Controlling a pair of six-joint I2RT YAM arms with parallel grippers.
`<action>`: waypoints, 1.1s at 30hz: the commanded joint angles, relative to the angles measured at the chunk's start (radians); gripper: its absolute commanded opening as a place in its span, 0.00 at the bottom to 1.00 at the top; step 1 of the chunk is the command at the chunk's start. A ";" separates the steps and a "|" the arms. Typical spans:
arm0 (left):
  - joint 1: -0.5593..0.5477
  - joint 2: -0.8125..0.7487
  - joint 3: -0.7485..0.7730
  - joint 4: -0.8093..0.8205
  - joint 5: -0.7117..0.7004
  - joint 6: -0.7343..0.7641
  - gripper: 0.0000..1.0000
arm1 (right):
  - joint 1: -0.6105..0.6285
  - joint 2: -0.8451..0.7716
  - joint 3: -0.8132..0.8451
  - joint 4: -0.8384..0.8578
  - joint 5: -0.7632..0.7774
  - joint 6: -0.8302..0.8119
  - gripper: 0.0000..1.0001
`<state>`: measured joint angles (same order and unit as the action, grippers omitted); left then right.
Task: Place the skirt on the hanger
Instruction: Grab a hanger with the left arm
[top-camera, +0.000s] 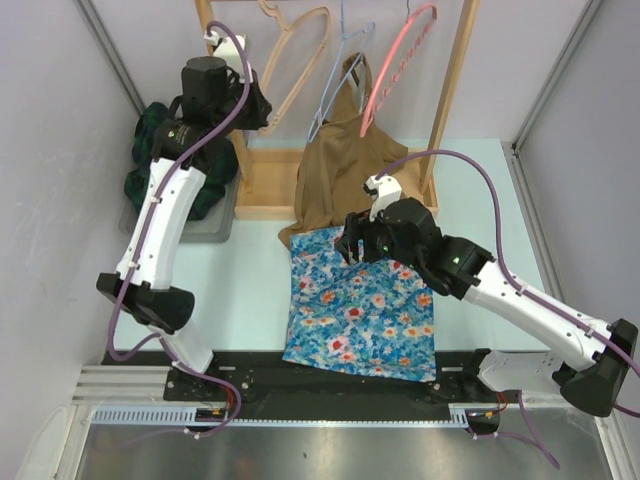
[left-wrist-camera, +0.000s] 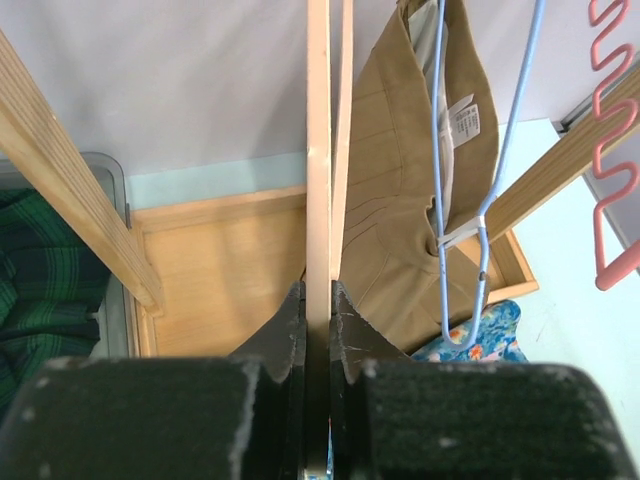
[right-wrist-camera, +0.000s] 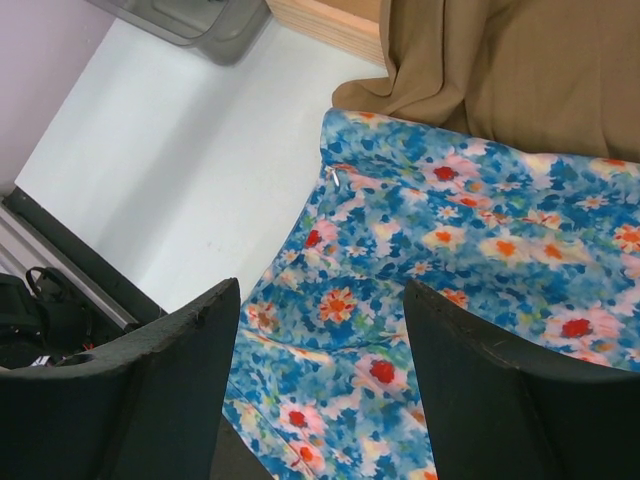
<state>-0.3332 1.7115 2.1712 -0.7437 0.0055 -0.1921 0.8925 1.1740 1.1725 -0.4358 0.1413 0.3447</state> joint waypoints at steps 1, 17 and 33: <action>0.013 -0.099 0.015 0.112 -0.032 -0.004 0.00 | -0.004 -0.028 -0.010 0.023 0.014 0.022 0.71; -0.036 -0.408 -0.263 0.105 -0.058 -0.053 0.00 | -0.006 -0.043 0.015 0.029 0.102 0.039 1.00; -0.176 -1.067 -0.947 -0.006 -0.135 -0.228 0.00 | -0.015 0.030 0.144 0.015 0.038 0.022 0.97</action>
<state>-0.5018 0.7162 1.3121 -0.7528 -0.1661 -0.3931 0.8799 1.1900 1.2720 -0.4580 0.2443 0.3580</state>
